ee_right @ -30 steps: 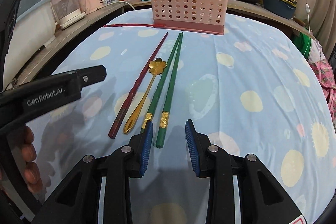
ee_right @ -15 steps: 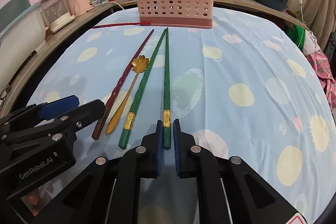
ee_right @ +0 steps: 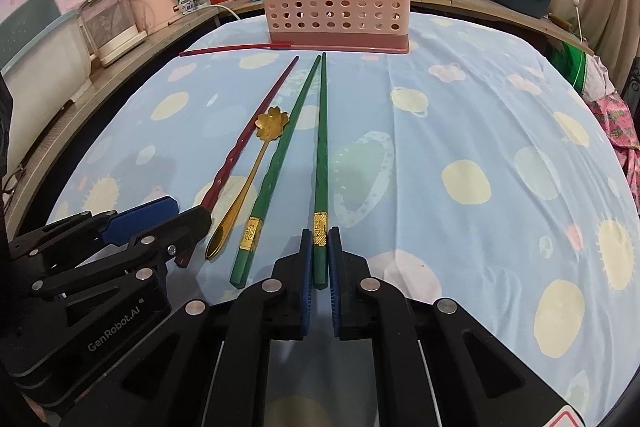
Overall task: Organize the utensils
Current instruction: 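Close the left tool on the dark red chopstick while the right tool grasps a green chopstick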
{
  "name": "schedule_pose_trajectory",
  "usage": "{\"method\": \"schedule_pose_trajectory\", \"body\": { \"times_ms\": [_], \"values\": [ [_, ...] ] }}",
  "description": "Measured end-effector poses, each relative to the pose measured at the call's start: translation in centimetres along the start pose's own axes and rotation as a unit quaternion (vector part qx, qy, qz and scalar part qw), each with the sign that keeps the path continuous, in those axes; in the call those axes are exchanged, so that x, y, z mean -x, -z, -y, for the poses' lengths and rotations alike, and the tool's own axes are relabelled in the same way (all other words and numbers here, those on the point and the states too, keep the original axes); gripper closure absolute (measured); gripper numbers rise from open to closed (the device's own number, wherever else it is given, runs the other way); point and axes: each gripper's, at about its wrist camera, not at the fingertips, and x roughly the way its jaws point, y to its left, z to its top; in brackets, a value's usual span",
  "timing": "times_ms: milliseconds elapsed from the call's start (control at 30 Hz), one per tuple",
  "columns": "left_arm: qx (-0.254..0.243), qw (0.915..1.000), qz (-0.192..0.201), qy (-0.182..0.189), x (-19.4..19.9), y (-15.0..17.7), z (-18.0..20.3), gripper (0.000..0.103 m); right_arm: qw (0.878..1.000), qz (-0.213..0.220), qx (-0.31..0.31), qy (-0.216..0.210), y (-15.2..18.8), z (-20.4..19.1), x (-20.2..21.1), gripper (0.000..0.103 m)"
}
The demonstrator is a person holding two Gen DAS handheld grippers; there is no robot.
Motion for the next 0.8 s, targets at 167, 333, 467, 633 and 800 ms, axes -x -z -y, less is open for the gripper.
{"method": "schedule_pose_trajectory", "body": {
  "times_ms": [167, 333, 467, 633, 800],
  "values": [
    [0.014, 0.9998, -0.003, 0.012, 0.0, -0.1, -0.7, 0.096, 1.000, 0.000, -0.001, -0.001, 0.0, 0.0, 0.1, 0.096],
    [0.024, 0.9996, 0.004, 0.018, 0.8, -0.5, -1.3, 0.096, 1.000, 0.002, -0.008, -0.006, -0.2, 0.2, 0.6, 0.096],
    [0.030, 0.9991, 0.022, 0.021, 2.4, -1.5, -1.8, 0.096, 1.000, 0.019, -0.014, -0.010, -0.7, 0.4, 1.9, 0.096],
    [0.040, 0.9976, 0.053, 0.021, 4.8, -3.5, -2.8, 0.096, 0.998, 0.059, -0.025, -0.019, -2.4, 1.0, 4.6, 0.096],
    [0.049, 0.9938, 0.098, 0.017, 7.5, -6.9, -3.8, 0.096, 0.993, 0.110, -0.033, -0.022, -5.3, 1.9, 7.8, 0.096]
  ]
}}
